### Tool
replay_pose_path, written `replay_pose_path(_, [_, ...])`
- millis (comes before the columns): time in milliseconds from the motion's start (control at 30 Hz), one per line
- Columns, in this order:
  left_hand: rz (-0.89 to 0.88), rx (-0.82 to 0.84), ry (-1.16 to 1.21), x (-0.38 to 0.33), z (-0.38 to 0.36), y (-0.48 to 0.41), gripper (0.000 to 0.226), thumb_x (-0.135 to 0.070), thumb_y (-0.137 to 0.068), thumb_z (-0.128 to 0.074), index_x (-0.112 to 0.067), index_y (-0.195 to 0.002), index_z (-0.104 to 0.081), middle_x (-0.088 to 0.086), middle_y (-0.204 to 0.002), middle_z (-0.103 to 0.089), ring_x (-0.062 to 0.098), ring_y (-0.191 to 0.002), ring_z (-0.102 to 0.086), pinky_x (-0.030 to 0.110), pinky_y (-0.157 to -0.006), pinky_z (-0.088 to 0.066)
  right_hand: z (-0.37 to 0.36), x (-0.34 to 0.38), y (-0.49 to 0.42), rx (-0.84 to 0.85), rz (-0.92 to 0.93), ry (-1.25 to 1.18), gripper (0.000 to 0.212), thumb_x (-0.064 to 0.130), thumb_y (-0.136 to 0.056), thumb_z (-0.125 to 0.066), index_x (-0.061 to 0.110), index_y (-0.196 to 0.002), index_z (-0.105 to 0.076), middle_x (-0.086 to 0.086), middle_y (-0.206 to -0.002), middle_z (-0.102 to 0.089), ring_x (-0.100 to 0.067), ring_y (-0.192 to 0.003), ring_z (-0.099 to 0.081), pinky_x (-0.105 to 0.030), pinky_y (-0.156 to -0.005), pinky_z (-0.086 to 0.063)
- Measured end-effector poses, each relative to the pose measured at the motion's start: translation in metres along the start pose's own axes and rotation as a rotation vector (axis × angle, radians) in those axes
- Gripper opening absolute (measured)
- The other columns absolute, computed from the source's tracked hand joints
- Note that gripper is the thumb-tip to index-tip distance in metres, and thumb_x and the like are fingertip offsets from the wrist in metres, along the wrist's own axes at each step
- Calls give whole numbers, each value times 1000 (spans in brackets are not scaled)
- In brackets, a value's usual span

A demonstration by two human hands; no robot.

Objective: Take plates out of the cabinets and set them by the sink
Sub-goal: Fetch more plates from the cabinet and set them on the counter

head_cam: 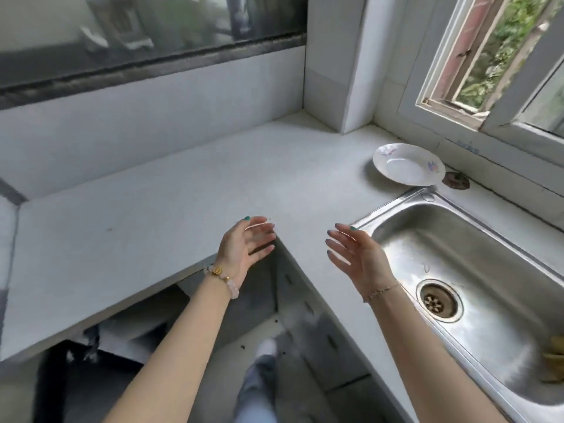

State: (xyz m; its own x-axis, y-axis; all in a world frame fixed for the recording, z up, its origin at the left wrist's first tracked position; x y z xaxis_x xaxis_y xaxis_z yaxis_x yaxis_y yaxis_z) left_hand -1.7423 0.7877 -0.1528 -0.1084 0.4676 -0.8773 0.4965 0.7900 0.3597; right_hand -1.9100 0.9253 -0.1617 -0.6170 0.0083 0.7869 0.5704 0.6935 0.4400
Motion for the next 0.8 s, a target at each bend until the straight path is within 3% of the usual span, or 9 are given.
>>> replay_pose_path(133, [-48, -117, 32, 2, 47, 33, 27, -25, -97, -41, -11, -97, -64, 6, -95, -70, 22, -89, -66, 39, -83, -53, -29, -29, 12, 91, -57, 63, 25, 19, -97, -41, 10, -97, -65, -5, -94, -69, -21, -88, -66, -33, -84, -52])
replay_pose_path(400, [-70, -270, 119, 14, 121, 73, 25, -25, -97, -42, -12, -99, -63, 4, -93, -69, 20, -87, -66, 36, -80, -53, -77, -89, 29, 204, -153, 225, 23, 19, -95, -44, 11, -100, -66, -7, -96, -70, -22, -91, -67, -35, -88, -52])
replay_pose_path(600, [-46, -436, 196, 38, 203, 109, 22, -22, -97, -43, -12, -97, -63, 5, -90, -70, 21, -85, -65, 35, -79, -54, -119, -163, 37, 207, -305, 299, 21, 17, -94, -45, 11, -97, -65, -3, -83, -67, -18, -77, -64, -29, -76, -50])
replay_pose_path(800, [-4, -554, 253, 57, 285, 137, 23, -23, -96, -46, -9, -100, -64, 6, -91, -70, 18, -82, -68, 34, -77, -55, -155, -237, 44, 195, -415, 366, 21, 18, -93, -46, 14, -91, -66, -1, -77, -69, -16, -74, -63, -29, -78, -50])
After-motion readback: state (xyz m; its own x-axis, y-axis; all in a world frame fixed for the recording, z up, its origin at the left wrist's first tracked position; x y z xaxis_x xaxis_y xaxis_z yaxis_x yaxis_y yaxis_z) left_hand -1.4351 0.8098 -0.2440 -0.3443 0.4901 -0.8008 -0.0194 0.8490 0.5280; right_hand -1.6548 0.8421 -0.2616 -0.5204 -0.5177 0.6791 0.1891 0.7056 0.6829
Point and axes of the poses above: each hand's wrist, its own y-axis away from the middle knuckle, its own z-axis out of the back of the hand, x = y × z, the point moved 7 cm from there along -y, towards the middle knuckle
